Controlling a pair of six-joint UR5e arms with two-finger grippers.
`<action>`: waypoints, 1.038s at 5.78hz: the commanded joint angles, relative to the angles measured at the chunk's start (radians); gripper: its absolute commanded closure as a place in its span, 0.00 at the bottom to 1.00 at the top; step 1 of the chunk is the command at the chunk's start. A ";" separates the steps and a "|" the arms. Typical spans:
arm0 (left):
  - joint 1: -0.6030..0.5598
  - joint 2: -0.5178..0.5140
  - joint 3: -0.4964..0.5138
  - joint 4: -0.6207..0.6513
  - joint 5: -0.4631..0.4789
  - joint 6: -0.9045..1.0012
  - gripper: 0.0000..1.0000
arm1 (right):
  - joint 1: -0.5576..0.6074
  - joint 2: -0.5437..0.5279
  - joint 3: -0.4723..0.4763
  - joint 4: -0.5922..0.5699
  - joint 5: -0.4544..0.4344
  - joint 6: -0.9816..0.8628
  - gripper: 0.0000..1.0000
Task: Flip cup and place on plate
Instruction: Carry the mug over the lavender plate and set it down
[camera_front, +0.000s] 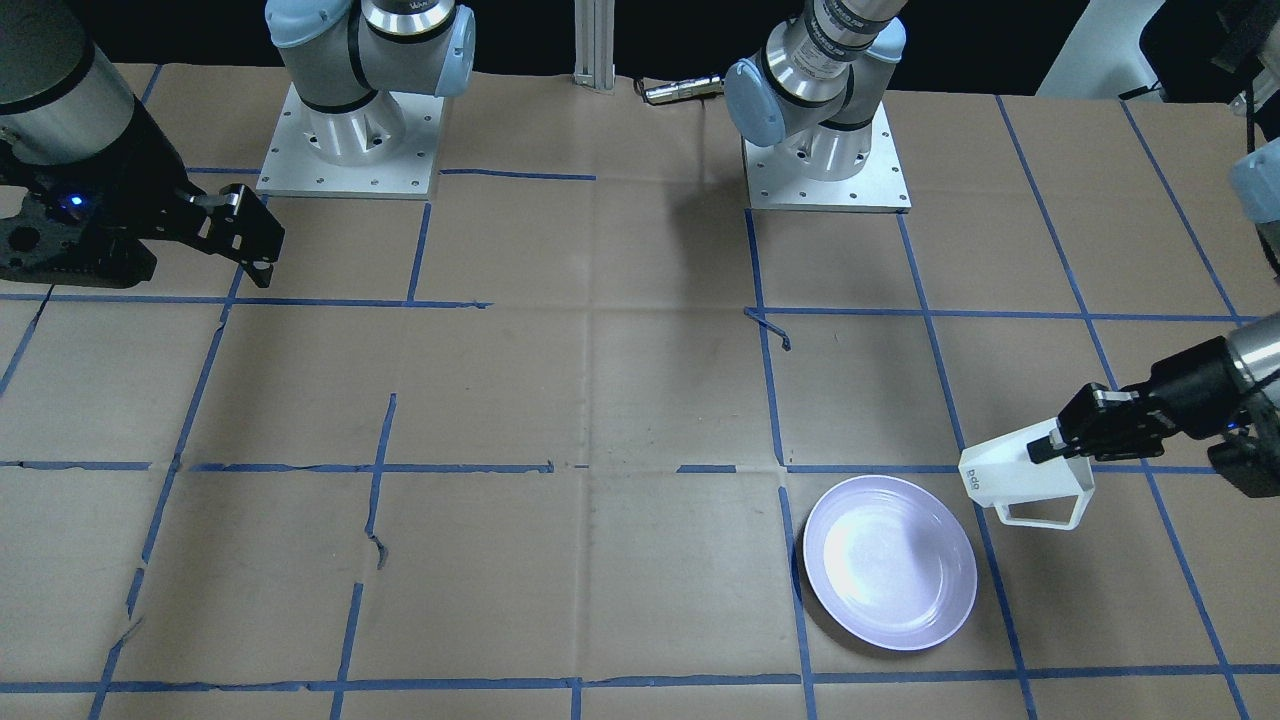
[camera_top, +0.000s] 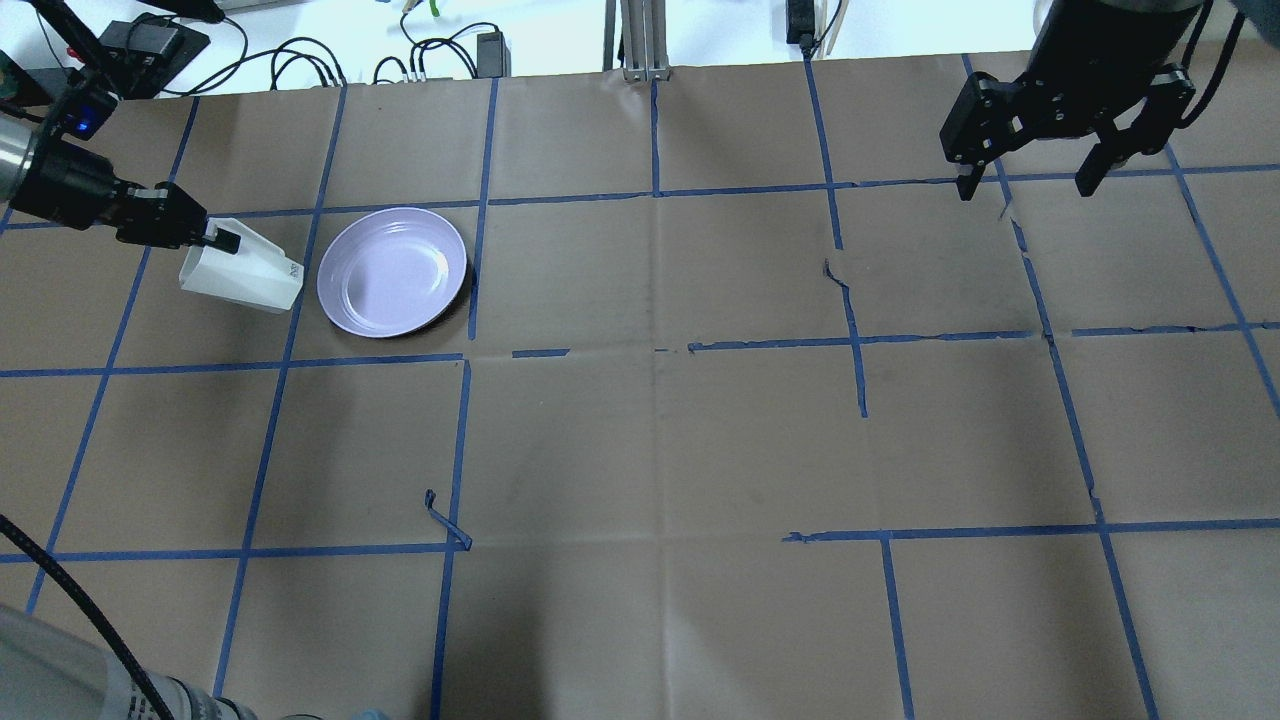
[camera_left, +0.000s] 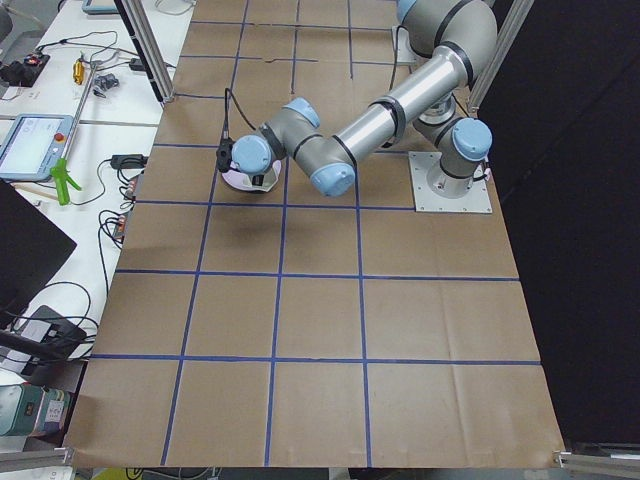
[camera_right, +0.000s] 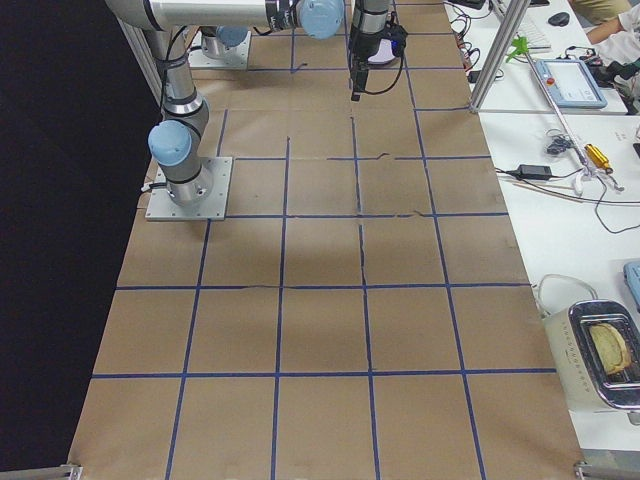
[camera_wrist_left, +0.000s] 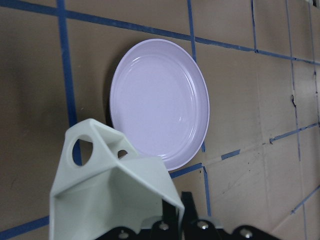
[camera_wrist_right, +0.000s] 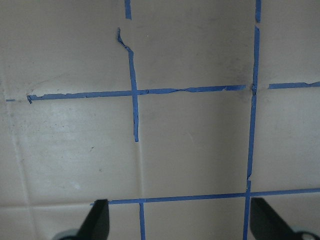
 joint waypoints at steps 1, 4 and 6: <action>-0.236 0.005 0.000 0.214 0.228 -0.202 1.00 | 0.000 0.000 0.000 0.000 0.000 0.000 0.00; -0.376 -0.037 -0.112 0.476 0.410 -0.206 1.00 | 0.000 0.000 0.000 0.000 0.000 0.000 0.00; -0.385 -0.024 -0.218 0.559 0.442 -0.201 1.00 | 0.000 0.000 0.000 0.000 0.000 0.000 0.00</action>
